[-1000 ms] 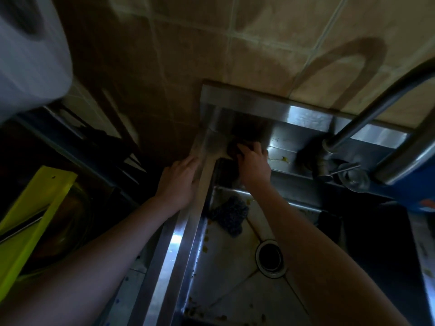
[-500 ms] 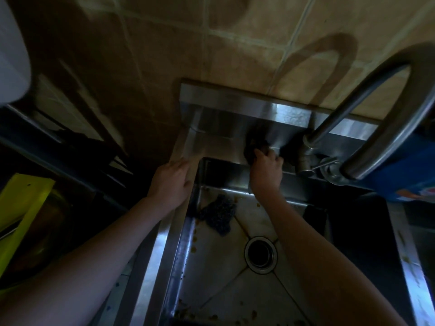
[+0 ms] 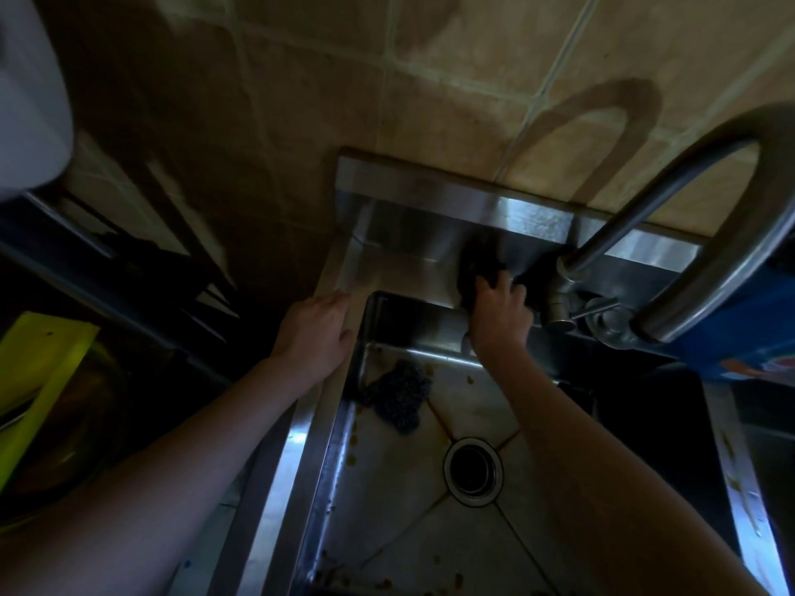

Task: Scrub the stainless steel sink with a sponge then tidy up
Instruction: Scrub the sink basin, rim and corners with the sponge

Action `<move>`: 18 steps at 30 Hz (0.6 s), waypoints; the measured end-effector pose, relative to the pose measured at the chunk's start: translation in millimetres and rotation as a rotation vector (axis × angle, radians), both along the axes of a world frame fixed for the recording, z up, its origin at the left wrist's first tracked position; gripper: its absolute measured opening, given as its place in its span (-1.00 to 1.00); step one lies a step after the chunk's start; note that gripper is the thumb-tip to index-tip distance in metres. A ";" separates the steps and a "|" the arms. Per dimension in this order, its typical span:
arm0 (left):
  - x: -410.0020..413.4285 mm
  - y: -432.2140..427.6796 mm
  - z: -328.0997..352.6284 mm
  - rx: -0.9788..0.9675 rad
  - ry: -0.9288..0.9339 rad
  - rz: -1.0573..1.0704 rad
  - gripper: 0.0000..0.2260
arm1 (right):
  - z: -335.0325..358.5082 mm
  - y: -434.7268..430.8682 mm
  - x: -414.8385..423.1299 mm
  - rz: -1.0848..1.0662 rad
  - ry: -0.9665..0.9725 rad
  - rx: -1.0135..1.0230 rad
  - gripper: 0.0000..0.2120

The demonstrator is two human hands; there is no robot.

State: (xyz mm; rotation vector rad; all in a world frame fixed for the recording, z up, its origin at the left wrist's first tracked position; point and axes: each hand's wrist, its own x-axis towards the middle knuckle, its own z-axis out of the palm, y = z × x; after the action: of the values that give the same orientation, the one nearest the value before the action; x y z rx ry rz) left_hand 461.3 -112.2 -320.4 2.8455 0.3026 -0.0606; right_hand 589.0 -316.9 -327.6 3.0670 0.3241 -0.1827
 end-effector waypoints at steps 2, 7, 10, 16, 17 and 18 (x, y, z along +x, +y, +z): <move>-0.5 0.3 0.0 0.004 -0.011 -0.003 -0.62 | 1.1 -2.1 2.8 -0.043 0.034 -0.014 -0.41; -1.3 0.5 1.1 -0.013 0.001 0.000 -0.65 | 0.7 -5.9 1.8 -0.150 0.021 0.050 -0.65; -2.2 -0.4 1.7 -0.014 0.002 -0.004 -0.63 | -1.6 7.3 -1.9 -0.115 0.017 0.101 -0.63; -3.8 0.9 3.4 -0.034 0.010 -0.009 -0.64 | -5.7 52.9 -31.1 0.167 0.077 0.228 -0.50; -3.8 1.1 3.5 -0.042 0.010 -0.013 -0.64 | -5.9 51.5 -32.2 0.177 0.077 0.227 -0.49; -3.9 1.2 3.4 -0.047 0.008 -0.015 -0.64 | -5.3 47.8 -31.9 0.179 0.071 0.219 -0.49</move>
State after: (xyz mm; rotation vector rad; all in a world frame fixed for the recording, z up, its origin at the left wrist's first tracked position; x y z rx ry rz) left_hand 457.4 -111.0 -317.0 2.8015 0.2775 -0.0805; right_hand 557.1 -269.1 -333.0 3.2263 0.6613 -0.2654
